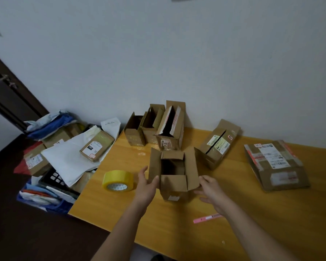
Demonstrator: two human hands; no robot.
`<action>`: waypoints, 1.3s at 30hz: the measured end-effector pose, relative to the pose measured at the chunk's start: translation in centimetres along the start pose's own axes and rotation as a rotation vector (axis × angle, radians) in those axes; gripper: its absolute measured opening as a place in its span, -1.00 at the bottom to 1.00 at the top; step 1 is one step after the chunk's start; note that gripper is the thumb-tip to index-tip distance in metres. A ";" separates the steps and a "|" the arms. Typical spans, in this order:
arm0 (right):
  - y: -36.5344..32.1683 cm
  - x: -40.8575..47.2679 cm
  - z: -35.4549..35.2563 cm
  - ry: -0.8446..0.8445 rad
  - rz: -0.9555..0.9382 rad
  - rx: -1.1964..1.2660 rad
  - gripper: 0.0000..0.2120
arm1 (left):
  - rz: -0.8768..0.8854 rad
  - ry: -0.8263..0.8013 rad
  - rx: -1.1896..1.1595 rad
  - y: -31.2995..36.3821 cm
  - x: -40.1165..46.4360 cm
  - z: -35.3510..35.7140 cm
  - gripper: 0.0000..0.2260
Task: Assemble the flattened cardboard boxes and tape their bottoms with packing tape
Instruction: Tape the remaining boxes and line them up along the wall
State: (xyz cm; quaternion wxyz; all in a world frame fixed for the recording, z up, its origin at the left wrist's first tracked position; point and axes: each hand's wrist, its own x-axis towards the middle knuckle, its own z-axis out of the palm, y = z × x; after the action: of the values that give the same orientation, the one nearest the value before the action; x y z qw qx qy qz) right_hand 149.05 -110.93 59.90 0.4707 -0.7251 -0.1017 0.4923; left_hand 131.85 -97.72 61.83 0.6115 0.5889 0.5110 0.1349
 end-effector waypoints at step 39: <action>-8.3 -6.6 -14.2 0.614 -0.277 0.261 -0.85 | 0.619 -0.374 0.480 16.9 2.5 16.5 -0.78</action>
State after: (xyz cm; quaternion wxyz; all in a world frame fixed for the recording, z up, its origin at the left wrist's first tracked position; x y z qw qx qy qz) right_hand 159.85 -118.81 71.48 0.6300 -0.7524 0.0108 0.1919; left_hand 153.24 -100.85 71.57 0.4700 0.8541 0.2077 0.0804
